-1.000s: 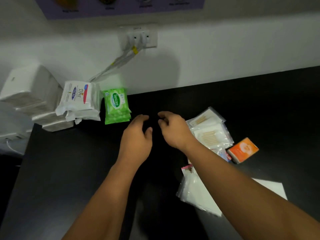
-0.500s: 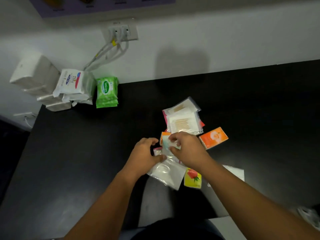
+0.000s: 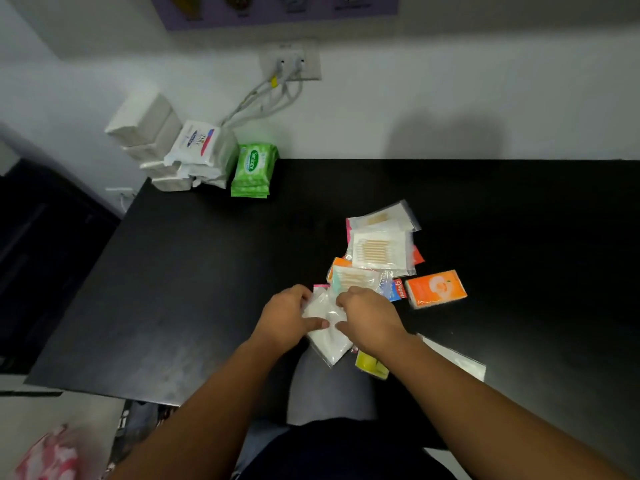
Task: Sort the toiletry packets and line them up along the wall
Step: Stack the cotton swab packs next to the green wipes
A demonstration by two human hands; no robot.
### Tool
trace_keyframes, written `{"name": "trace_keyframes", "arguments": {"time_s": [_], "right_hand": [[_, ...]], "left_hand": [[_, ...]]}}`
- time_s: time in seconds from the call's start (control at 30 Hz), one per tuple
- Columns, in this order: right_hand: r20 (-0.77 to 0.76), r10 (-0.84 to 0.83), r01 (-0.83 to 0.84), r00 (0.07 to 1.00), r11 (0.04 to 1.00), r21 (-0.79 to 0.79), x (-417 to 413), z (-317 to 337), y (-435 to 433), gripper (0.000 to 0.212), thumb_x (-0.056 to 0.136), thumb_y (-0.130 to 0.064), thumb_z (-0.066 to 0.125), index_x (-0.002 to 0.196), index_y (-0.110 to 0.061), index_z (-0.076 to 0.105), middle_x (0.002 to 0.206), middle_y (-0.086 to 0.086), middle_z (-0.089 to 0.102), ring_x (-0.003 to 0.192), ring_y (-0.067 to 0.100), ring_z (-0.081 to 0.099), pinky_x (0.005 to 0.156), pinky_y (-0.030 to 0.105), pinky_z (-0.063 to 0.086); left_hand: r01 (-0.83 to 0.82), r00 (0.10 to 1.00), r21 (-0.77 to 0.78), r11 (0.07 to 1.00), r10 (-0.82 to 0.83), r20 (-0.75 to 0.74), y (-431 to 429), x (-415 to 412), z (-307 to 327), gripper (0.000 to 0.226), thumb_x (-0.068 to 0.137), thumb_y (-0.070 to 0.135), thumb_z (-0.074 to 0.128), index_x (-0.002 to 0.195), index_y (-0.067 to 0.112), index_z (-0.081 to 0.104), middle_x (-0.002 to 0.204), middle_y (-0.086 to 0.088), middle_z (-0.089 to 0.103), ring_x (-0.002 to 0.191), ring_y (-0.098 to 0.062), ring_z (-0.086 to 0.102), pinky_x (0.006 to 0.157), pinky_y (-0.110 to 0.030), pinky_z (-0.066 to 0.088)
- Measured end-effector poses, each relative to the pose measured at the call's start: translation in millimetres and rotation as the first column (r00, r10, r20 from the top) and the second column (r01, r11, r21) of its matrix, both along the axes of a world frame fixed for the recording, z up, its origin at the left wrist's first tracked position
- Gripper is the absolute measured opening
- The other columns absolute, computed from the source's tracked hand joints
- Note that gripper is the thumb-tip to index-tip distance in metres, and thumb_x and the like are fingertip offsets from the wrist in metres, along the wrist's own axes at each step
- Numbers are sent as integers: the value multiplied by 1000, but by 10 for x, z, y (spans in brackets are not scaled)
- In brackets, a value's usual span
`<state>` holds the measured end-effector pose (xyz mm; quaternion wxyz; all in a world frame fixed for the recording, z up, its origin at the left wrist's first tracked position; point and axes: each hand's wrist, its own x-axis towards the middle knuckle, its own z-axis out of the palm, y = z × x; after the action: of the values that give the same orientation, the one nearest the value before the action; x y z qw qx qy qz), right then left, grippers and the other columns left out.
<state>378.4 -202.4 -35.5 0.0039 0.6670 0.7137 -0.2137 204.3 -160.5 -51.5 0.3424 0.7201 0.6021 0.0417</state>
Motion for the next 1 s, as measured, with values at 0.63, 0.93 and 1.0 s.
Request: {"name": "trace_keyframes", "arguments": {"time_s": [0.63,0.93,1.0], "right_hand": [[-812,-312,475,494,879,-48,-25,386,558,10,91,-15,65,85,-22,69,96,-15,67,90,2,63,78,18,49],[-851,-273,495,448,869,-18,-240,218,1033,23,95,-2,55,101,-10,75,123,-1,60,109,7,58,92,6,42],[-812,-281,512,512,859,25,-228,154,1165,27,92,3,53,106,-9,73,116,1,64,102,9,61,88,6,43]], "left_hand": [[-421,692,-133,897,412,593,307,142,541,17,94,28,68,106,16,68,99,-7,74,94,-28,71,86,-38,60],[-403,496,-352,845,524,692,734,243,394,24,94,25,66,104,4,72,99,-20,74,95,-38,71,92,-59,54],[-427,502,-335,840,528,685,930,213,291,18,95,20,65,103,7,73,100,-16,75,98,-35,72,93,-56,55]]}}
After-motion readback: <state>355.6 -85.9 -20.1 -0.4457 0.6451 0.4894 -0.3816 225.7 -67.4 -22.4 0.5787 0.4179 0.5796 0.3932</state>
